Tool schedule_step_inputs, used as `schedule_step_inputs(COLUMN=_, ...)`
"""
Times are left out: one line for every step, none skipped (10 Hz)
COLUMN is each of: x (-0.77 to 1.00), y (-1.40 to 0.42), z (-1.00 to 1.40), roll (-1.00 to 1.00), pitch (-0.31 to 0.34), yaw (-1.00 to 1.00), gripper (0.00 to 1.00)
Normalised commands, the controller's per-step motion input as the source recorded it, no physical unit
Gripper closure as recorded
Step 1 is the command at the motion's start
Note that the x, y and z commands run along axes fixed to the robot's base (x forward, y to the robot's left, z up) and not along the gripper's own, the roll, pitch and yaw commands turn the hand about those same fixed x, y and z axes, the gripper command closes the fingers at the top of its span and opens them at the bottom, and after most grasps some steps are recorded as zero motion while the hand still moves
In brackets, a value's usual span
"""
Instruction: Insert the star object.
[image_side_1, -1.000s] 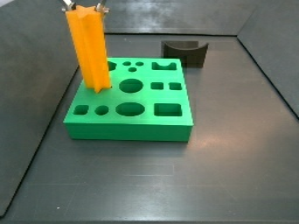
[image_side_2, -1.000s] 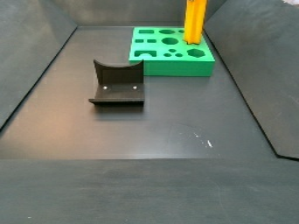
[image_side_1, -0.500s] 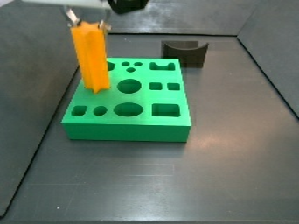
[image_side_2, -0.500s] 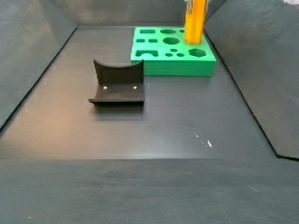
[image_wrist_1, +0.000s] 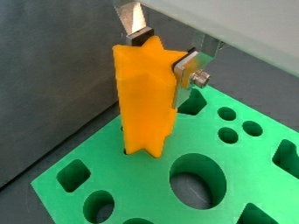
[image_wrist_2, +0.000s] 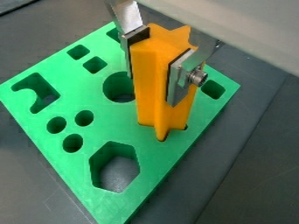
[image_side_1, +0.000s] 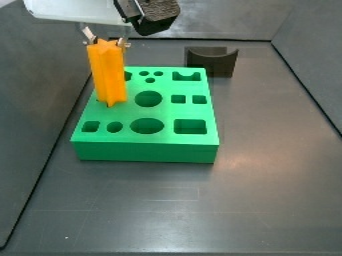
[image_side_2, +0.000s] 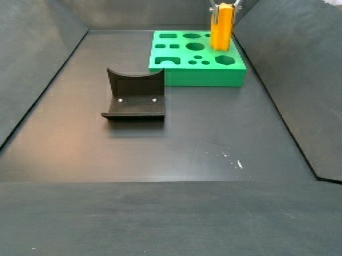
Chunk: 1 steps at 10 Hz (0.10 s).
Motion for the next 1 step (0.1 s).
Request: schedule_step_inputs(x=0.00, y=0.00, z=0.00, roll=0.00, pitch=0.000, yaw=0.00, gripper=1.00)
